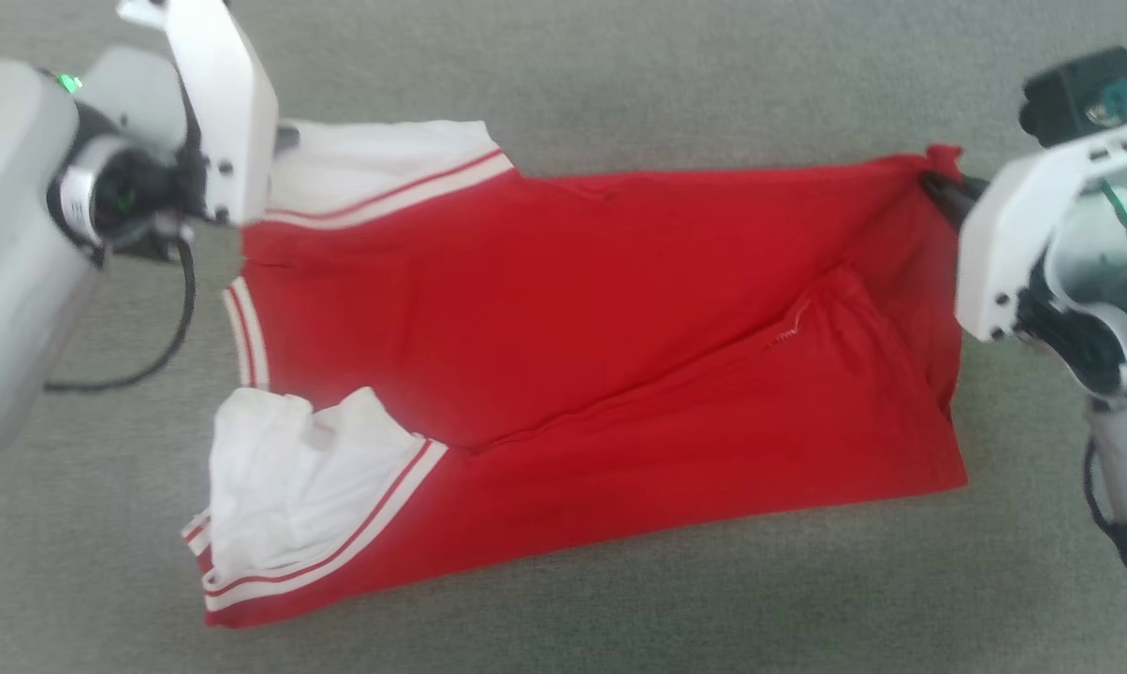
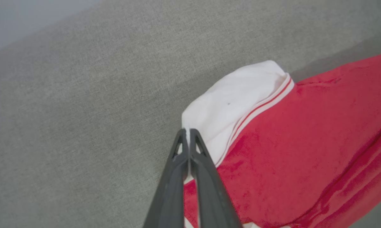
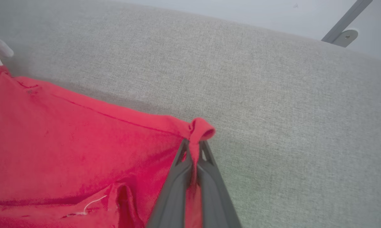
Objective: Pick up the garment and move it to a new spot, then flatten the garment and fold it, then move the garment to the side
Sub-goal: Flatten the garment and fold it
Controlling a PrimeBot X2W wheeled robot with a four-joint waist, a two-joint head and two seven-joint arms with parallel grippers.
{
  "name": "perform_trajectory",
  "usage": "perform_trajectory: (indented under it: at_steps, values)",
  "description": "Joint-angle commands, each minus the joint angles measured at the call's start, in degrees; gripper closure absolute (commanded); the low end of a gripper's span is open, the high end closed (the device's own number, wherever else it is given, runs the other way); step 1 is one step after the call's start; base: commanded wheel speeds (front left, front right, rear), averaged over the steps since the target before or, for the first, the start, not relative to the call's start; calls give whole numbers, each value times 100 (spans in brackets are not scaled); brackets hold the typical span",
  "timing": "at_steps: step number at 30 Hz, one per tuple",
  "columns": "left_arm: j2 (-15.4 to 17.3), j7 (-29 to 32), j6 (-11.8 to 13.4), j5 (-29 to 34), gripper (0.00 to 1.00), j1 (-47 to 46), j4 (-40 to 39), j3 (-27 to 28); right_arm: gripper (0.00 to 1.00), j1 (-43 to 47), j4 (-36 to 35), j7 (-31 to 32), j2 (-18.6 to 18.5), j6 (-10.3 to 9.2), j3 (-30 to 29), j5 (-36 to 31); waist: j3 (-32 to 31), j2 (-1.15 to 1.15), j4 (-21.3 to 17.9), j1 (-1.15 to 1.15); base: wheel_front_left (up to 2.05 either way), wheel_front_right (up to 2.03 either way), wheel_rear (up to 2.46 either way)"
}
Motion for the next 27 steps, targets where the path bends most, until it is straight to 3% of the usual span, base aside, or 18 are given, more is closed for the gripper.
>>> perform_trajectory:
  at_steps: [1, 12, 16, 20, 27]
  values:
    - [148, 71, 178, -15, 100, 198, -353, -10, 100, 177, -156, 54, -66, 0, -66, 48, -141, 0, 106, 0, 0, 0, 0]
    - [1402, 510, 1791, -272, 100, 1709, -3580, -69, 100, 1467, -1280, 600, -496, 0, -343, 385, -421, 0, 327, 0, 0, 0, 0]
    - [1711, 440, 2208, -409, 100, 2297, -4289, -115, 100, 1896, -1451, 772, -596, 0, -417, 502, -440, 0, 370, 0, 0, 0, 0]
    - [1826, 256, 2342, -541, 100, 2746, -4466, -157, 100, 2166, -1391, 835, -537, 0, -505, 540, -434, 0, 387, 0, 0, 0, 0]
    - [1579, -116, 2087, -629, 100, 3103, -3962, -211, 100, 2164, -983, 781, -307, 0, -386, 512, -470, 0, 371, 0, 0, 0, 0]
